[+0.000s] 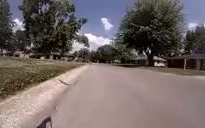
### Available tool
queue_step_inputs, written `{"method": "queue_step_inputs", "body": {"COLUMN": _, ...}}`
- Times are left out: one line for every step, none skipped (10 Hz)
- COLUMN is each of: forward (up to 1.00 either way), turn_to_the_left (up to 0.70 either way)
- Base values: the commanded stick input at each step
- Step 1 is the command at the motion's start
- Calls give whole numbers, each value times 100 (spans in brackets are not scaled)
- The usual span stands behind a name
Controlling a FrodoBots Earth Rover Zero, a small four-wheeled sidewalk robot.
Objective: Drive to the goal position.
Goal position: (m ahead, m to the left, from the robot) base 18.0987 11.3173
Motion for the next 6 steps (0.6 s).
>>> {"method": "queue_step_inputs", "body": {"forward": 100, "turn_to_the_left": 0}}
{"method": "queue_step_inputs", "body": {"forward": 100, "turn_to_the_left": 0}}
{"method": "queue_step_inputs", "body": {"forward": 100, "turn_to_the_left": 0}}
{"method": "queue_step_inputs", "body": {"forward": 100, "turn_to_the_left": 6}}
{"method": "queue_step_inputs", "body": {"forward": 100, "turn_to_the_left": 23}}
{"method": "queue_step_inputs", "body": {"forward": 100, "turn_to_the_left": 40}}
